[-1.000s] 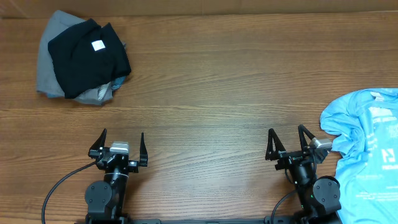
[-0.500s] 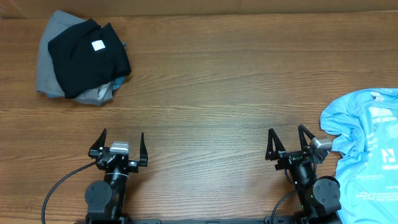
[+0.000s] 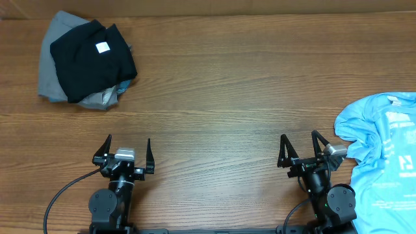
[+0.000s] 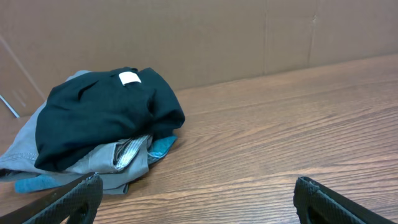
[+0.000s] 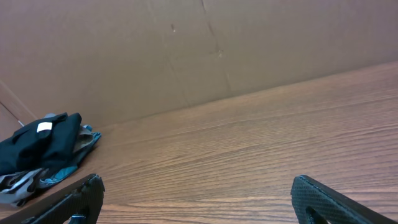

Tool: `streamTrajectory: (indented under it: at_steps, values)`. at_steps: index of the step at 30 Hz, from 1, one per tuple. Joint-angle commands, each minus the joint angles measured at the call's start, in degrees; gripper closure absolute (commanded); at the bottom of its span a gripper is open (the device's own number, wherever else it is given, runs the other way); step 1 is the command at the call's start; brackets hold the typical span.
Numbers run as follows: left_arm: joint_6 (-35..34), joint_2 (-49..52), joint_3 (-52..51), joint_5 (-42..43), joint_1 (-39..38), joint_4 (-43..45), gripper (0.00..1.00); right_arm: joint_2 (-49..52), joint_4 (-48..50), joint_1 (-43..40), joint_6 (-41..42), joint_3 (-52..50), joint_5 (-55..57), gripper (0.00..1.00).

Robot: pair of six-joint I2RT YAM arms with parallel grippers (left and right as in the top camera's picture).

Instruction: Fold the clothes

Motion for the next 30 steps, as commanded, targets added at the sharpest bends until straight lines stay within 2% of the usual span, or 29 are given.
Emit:
streamTrajectory:
  at_steps: [1, 13, 15, 22, 30]
  values:
    - [-0.37, -0.28, -0.2, 0.24, 0.33, 0.0, 0.0, -0.63, 0.28, -0.17, -0.17, -0.59, -0.31, 0.0]
    - [1.22, -0.28, -0.2, -1.6, 0.35, -0.17, 0.0, -0.63, 0.83, -0.17, -0.17, -0.59, 0.79, 0.0]
    - [3.1, -0.26, -0.2, -2.49, 0.35, 0.0, 0.0, -0.63, 0.79, -0.15, -0.15, -0.59, -0.13, 0.0]
    - [3.02, -0.26, -0.2, -2.14, 0.33, 0.72, 0.0, -0.63, 0.13, -0.11, -0.13, -0.59, -4.96, 0.0]
    - [0.2, -0.26, 0.33, 9.73, 0.24, 8.11, 0.0, -0.55, 0.66, -0.11, -0.13, 4.87, -9.42, 0.0]
